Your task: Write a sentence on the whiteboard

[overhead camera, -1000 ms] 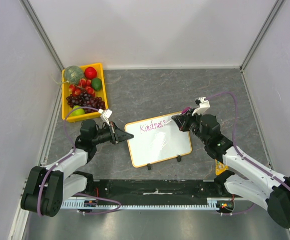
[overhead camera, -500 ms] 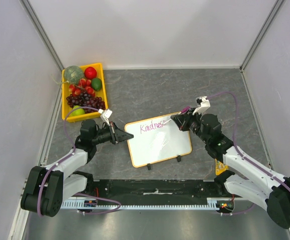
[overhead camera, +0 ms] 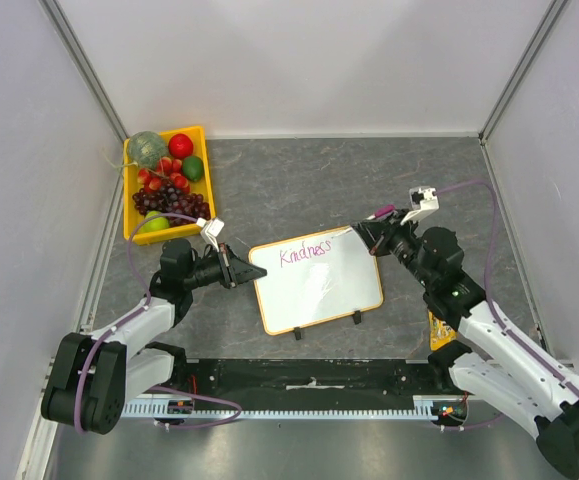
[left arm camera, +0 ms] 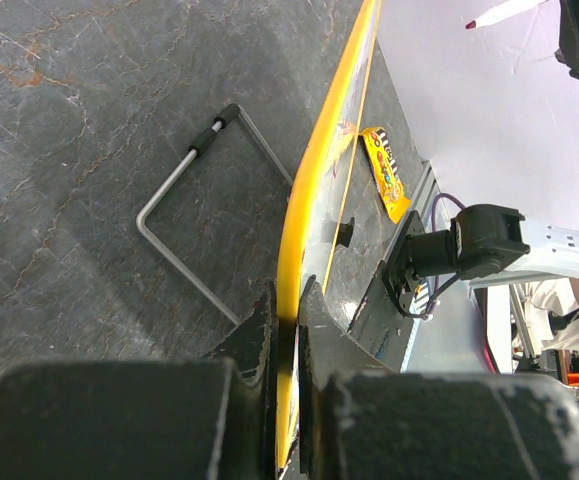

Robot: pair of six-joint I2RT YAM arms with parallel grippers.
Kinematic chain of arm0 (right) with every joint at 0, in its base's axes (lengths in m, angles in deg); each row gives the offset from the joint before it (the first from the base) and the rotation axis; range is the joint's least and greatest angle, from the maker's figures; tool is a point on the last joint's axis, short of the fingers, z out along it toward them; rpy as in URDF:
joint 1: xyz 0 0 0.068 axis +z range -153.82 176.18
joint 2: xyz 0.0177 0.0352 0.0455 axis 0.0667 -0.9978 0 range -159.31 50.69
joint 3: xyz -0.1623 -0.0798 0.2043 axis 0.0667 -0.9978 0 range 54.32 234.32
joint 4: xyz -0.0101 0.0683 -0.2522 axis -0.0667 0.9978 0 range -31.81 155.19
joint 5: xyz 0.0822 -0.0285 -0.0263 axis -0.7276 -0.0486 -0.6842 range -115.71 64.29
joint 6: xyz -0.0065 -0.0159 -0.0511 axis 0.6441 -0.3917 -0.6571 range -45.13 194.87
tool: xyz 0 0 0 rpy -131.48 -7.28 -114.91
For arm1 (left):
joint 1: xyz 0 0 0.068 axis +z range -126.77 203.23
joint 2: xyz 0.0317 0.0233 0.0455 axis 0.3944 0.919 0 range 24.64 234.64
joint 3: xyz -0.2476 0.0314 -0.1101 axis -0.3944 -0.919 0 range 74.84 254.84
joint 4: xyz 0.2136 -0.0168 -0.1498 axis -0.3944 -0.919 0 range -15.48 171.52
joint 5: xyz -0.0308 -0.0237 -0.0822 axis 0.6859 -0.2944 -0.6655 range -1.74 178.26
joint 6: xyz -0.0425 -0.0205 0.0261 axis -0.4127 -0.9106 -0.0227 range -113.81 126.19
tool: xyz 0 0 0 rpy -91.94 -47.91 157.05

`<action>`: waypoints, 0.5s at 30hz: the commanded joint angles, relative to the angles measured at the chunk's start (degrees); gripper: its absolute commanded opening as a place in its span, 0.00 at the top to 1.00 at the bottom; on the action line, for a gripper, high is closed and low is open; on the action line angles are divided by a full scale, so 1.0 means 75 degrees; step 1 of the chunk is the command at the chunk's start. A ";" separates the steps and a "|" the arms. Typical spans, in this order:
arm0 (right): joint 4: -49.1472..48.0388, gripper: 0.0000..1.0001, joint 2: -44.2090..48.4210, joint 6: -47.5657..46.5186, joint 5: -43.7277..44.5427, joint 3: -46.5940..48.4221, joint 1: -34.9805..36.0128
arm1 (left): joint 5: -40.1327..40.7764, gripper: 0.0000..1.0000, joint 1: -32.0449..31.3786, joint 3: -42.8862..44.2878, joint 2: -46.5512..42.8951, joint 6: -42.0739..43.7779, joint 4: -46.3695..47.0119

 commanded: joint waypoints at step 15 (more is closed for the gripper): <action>0.0735 1.00 0.0264 -0.0727 0.0861 0.0335 -0.0062 | 0.0621 0.98 0.0007 -0.0143 0.0098 0.0684 -0.0650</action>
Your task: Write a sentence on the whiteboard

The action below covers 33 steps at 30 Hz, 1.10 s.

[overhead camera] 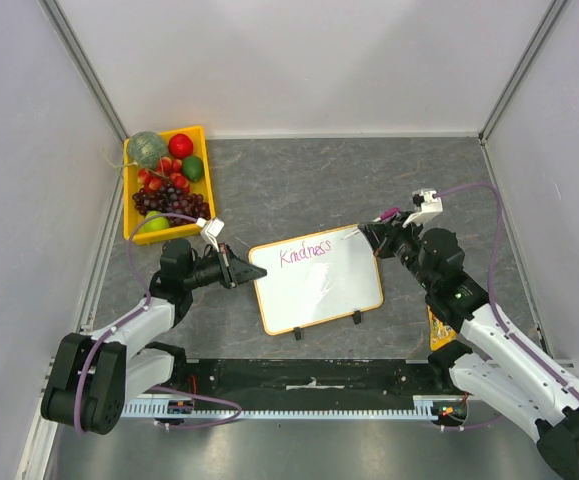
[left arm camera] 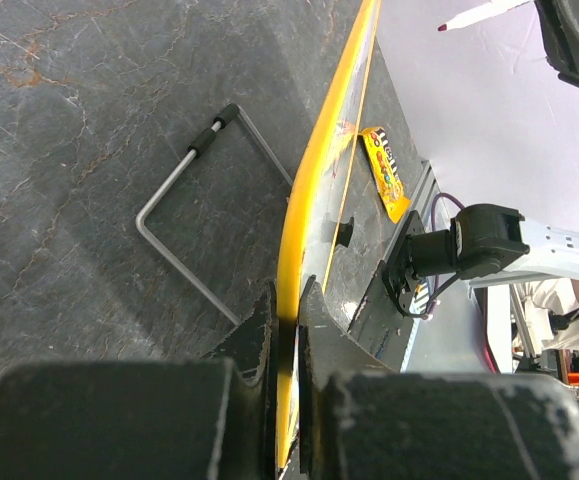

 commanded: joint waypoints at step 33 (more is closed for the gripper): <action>-0.1007 1.00 -0.1302 -0.0431 0.0466 0.0054 -0.0039 | 0.0597 0.98 0.0010 -0.0061 0.0347 0.0704 -0.0636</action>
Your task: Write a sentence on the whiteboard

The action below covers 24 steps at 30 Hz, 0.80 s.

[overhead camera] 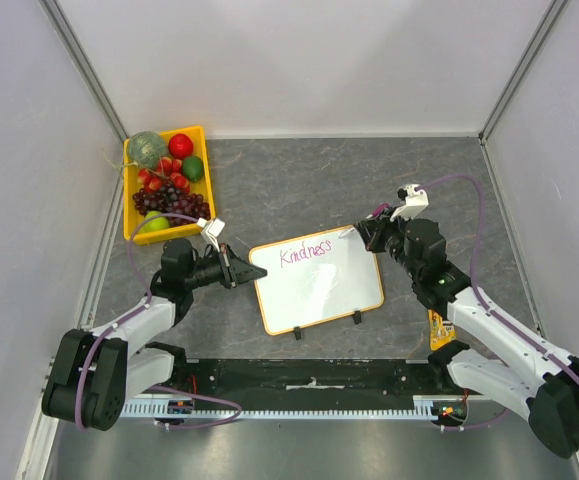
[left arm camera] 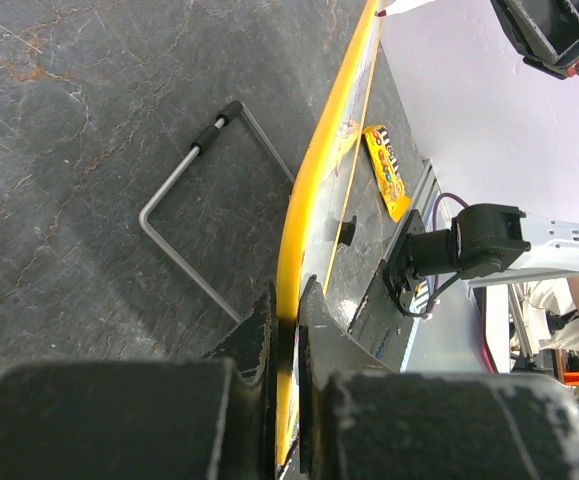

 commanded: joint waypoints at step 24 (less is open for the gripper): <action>-0.0216 1.00 0.0545 0.0039 -0.0311 -0.0608 -0.0042 | 0.0647 0.98 0.0013 -0.0122 0.0134 0.0704 -0.0708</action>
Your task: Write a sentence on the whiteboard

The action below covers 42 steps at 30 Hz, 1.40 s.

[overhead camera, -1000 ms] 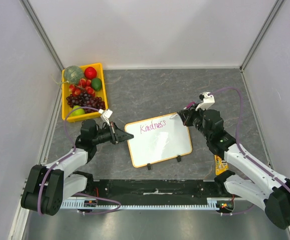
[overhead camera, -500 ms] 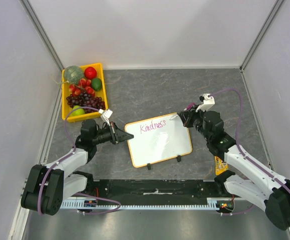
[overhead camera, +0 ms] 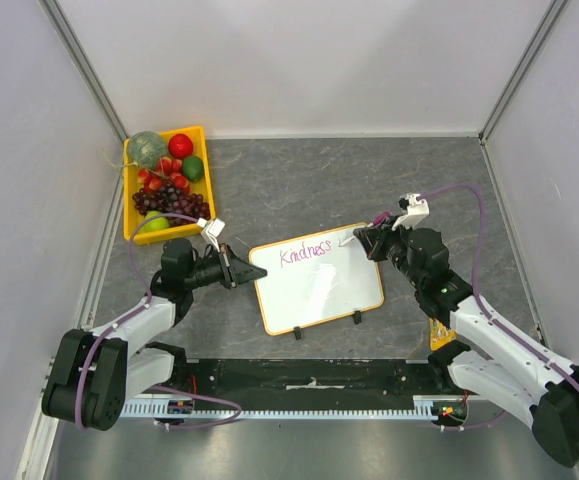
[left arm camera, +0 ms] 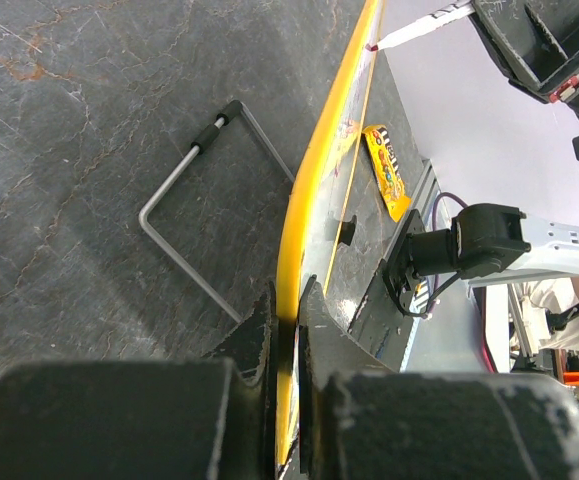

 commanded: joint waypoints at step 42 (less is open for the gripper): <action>-0.0144 1.00 -0.0633 0.0069 0.0686 0.0625 -0.0030 | 0.0638 0.98 0.0013 -0.0110 0.0146 0.0692 -0.0714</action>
